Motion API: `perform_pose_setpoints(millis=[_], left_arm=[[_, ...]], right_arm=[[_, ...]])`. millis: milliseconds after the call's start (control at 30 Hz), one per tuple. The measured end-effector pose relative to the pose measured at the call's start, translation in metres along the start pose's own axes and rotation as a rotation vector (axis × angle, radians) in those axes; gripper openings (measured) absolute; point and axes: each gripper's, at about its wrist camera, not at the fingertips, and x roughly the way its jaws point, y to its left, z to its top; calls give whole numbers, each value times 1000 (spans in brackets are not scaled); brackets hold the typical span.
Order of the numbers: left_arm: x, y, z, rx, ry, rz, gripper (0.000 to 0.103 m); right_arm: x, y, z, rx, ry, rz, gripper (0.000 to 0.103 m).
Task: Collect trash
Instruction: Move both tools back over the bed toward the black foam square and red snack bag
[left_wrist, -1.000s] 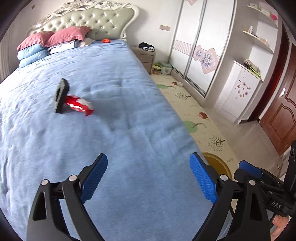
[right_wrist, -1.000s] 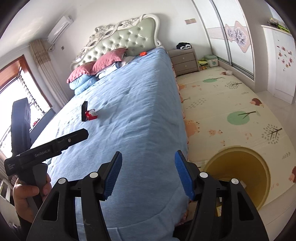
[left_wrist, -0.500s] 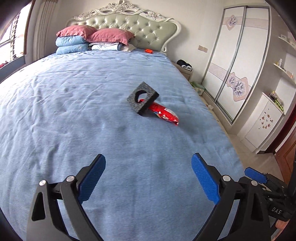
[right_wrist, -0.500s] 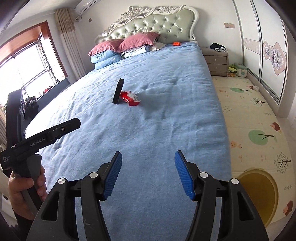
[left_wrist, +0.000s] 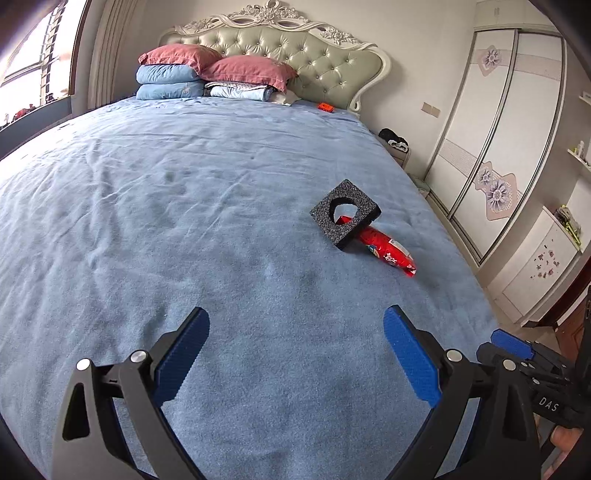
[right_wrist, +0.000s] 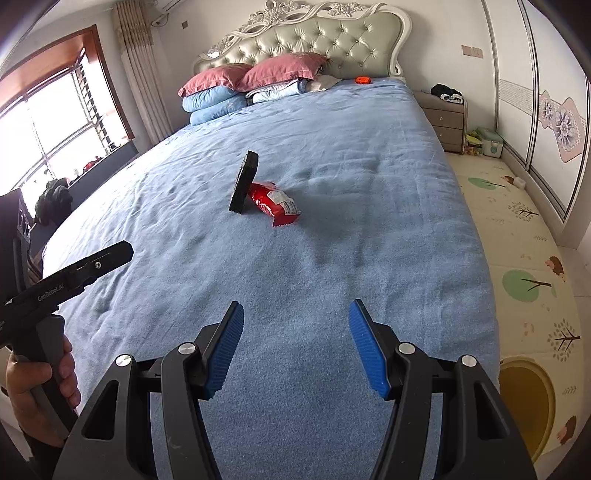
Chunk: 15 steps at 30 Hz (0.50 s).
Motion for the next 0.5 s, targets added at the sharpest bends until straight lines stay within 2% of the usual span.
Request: perform_pose_setpoints(millis=[300,500], left_arm=[[14,-20,13,38,6,-10,95],[21,-24,18,45,18,9,95]], right_arm=[[16,1,17,-53,18,-6,58],[27,-3,28,-72,20,0,58]])
